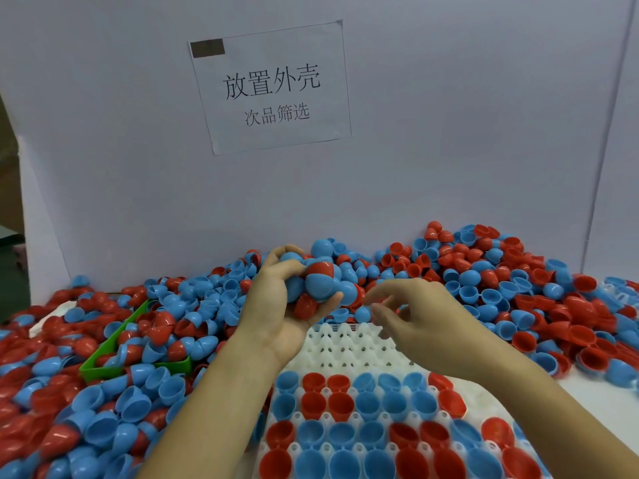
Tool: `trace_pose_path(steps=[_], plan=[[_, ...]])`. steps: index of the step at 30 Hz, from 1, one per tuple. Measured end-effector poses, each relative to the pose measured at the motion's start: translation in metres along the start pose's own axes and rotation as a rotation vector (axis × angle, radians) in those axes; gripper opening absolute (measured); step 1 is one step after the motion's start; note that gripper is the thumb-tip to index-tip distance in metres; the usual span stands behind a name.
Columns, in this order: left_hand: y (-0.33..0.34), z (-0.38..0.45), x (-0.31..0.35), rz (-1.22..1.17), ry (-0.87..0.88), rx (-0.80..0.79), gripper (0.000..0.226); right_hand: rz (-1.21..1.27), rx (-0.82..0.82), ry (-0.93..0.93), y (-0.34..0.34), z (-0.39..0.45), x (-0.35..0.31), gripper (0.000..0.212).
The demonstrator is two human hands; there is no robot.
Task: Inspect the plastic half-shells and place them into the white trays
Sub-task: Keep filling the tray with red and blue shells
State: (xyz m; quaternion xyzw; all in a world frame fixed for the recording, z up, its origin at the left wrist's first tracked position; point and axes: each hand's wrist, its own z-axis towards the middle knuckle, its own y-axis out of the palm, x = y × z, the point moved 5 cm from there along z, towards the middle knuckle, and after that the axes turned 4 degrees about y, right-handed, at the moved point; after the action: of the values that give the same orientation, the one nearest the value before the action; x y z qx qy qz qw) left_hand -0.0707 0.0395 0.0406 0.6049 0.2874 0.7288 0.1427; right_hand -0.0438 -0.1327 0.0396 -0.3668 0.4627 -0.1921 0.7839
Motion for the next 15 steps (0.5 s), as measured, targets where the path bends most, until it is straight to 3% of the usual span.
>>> trace_pose_path(steps=[6, 12, 15], plan=[[0.004, 0.000, -0.004, -0.012, -0.016, -0.130, 0.027, 0.459, -0.167, 0.143, 0.004, -0.005, -0.002, 0.027], [0.003, 0.001, -0.005, -0.053, -0.016, -0.161, 0.028, 0.580, -0.110, 0.142, -0.003, -0.004, -0.003, 0.017], [0.005, 0.001, -0.006, -0.077, -0.018, -0.175, 0.018, 0.612, -0.102, 0.171, -0.006, -0.004, 0.000, 0.019]])
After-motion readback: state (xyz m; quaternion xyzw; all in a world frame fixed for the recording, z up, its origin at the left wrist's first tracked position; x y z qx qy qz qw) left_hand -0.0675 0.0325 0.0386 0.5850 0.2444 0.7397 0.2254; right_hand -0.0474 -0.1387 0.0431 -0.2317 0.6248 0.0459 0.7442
